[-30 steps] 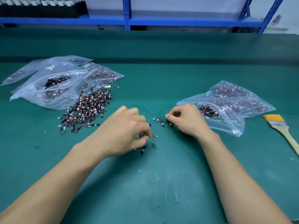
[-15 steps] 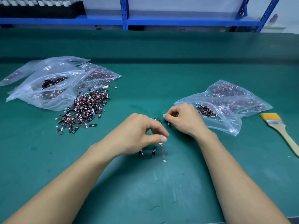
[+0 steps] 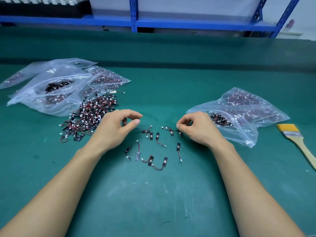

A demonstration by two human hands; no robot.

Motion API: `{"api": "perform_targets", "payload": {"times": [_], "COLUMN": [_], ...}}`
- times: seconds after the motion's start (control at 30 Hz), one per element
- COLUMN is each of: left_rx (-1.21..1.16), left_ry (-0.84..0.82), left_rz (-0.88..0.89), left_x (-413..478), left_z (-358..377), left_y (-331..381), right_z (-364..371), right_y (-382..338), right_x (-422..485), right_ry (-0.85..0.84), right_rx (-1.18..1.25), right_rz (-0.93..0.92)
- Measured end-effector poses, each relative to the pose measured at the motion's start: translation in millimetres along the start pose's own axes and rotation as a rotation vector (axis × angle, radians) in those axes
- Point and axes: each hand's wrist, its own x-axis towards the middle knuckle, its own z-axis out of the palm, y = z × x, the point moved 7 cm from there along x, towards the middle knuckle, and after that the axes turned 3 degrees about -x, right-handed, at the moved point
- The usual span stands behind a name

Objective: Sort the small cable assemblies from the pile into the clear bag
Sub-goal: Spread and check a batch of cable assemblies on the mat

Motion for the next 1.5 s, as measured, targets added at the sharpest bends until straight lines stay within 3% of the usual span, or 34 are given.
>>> {"api": "perform_targets", "payload": {"times": [0.33,0.8,0.97,1.17,1.5], "left_rx": [0.100,0.155,0.113,0.161,0.138], "left_ry": [-0.203,-0.126,-0.103,-0.221,-0.206], "left_rz": [0.125,0.061,0.064,0.116,0.116], "left_x": [1,-4,-4,-5,-5], "left_z": [28,12,8,20,18], "left_y": [-7,-18,-18,-21,-21], "right_z": [6,12,4,5,11], "right_y": [2,-13,-8,-11,-19], "right_x": [1,-5,-3,-6,-7], "right_ry": [-0.074,-0.127,-0.056,-0.086,-0.110], "right_rx": [-0.023,0.082,0.104,0.091,0.039], "right_rz": [-0.067,-0.082,-0.046,-0.083,-0.161]}}
